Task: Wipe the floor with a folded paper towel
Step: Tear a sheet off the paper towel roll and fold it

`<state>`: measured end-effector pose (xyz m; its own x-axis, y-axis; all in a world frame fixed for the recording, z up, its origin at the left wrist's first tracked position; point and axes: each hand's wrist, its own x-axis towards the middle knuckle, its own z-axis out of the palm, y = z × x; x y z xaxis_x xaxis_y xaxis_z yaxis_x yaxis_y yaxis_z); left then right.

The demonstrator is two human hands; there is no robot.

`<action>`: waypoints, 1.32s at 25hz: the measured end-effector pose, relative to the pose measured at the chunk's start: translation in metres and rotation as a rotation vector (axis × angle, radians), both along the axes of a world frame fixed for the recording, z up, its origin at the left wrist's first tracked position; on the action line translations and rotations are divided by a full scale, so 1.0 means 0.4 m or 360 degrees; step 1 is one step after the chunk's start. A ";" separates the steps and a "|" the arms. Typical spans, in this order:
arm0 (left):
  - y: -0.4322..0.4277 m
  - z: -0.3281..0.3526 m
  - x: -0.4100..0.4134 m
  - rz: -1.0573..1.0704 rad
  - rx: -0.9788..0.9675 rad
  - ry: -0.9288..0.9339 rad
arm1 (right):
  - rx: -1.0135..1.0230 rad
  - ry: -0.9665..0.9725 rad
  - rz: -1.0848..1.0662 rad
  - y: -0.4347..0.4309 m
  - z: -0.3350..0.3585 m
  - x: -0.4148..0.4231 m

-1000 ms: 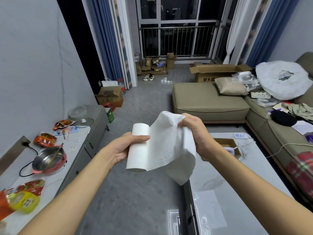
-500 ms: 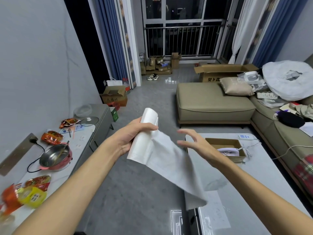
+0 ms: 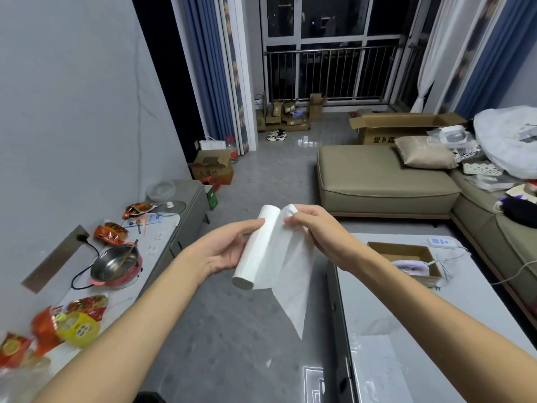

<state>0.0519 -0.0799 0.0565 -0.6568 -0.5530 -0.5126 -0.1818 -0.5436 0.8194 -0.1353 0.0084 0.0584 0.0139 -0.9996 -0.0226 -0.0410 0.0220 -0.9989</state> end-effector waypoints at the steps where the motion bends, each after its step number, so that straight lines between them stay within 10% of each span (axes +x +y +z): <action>1: 0.001 -0.018 0.004 -0.0026 0.0058 0.0056 | -0.0008 -0.0021 0.0016 0.001 0.006 0.005; 16: -0.021 -0.020 -0.023 0.0220 -0.0594 -0.0326 | 0.0377 -0.0261 -0.0664 0.112 -0.129 -0.151; 23: -0.005 0.061 -0.029 -0.0279 -0.0379 0.0175 | 0.0218 -0.0012 -0.0156 0.071 -0.099 -0.134; 33: -0.023 0.080 0.009 -0.0034 -0.0378 -0.0021 | 0.0133 0.0185 0.0222 0.010 -0.001 -0.052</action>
<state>0.0556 -0.0890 0.0886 -0.6636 -0.6454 -0.3784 -0.2028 -0.3316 0.9214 -0.1561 0.0124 0.0579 0.1445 -0.9828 -0.1151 -0.1644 0.0908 -0.9822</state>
